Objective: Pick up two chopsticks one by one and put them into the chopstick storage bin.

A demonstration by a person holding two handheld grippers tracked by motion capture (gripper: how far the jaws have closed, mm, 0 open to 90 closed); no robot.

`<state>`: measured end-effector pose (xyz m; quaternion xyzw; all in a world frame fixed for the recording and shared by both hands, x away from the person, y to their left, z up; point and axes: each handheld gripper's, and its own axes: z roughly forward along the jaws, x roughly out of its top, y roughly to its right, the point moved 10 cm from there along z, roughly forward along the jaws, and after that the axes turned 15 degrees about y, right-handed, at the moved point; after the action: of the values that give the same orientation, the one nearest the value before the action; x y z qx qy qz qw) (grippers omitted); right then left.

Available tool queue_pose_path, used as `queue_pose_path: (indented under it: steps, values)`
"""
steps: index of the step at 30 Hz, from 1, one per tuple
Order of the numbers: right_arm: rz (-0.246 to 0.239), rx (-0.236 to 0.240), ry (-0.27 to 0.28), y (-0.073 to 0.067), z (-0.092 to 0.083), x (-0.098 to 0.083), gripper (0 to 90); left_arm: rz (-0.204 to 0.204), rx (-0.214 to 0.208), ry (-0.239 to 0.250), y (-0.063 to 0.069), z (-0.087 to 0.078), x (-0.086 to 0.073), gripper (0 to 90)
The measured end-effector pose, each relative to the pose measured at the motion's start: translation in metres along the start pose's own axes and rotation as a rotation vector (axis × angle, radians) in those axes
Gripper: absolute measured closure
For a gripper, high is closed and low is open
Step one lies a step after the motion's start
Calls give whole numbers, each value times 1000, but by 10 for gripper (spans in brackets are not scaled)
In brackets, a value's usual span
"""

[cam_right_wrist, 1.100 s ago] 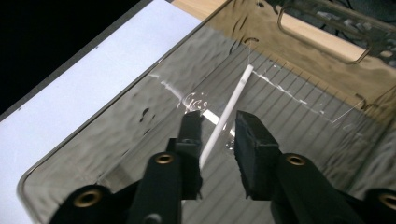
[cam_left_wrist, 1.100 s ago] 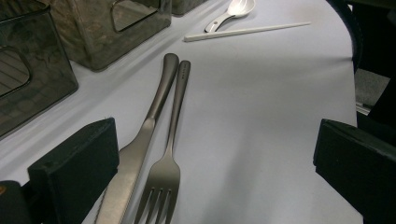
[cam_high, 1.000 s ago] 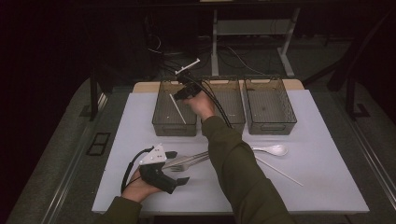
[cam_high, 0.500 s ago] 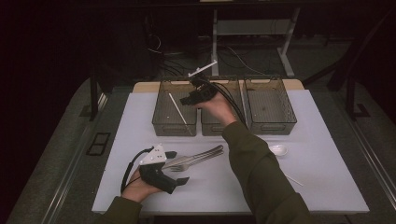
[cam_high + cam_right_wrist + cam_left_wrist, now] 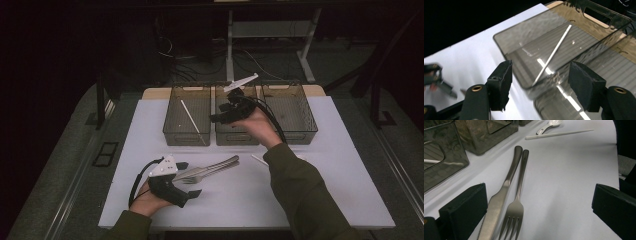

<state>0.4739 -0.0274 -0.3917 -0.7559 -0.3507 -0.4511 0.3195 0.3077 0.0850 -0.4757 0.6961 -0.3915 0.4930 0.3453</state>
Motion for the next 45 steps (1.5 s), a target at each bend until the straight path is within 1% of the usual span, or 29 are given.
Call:
queue_pose_path:
  steps: [5,6,7,9,10,12,19,23,27,29,32,40,45]
  values:
    - [-17,5,11,-1,-25,-10,352,-12,2,1,0,0,0,0]
    - [-17,6,13,-1,-30,-12,349,-9,2,-5,-1,0,0,0]
    - [-18,8,18,-1,-35,-15,346,-13,3,1,0,0,0,0]
    - [-12,16,17,-2,-44,-20,335,-17,3,-1,-1,0,-1,0]
    - [-16,16,17,-2,-48,-23,324,-21,5,-2,-1,1,-1,0]
    - [-16,22,28,-3,-56,-27,308,-16,3,-10,-2,0,-2,0]
    - [-10,19,45,-1,-81,-45,316,-21,9,-2,-2,0,-2,0]
    - [-8,18,45,0,-95,-57,325,-23,9,-3,-3,0,-2,0]
    - [-4,13,57,0,-108,-66,328,-27,8,-7,-3,0,-3,0]
    - [-6,12,46,-1,-114,-71,328,-28,9,-7,-3,0,-3,0]
    - [-10,5,43,0,-124,-78,337,-26,7,-7,-2,0,-3,0]
    - [-26,-26,-8,2,-148,-101,361,-26,8,-8,-2,0,-3,0]
    - [-19,-43,-49,6,-159,-115,417,-26,9,-8,-2,0,-3,0]
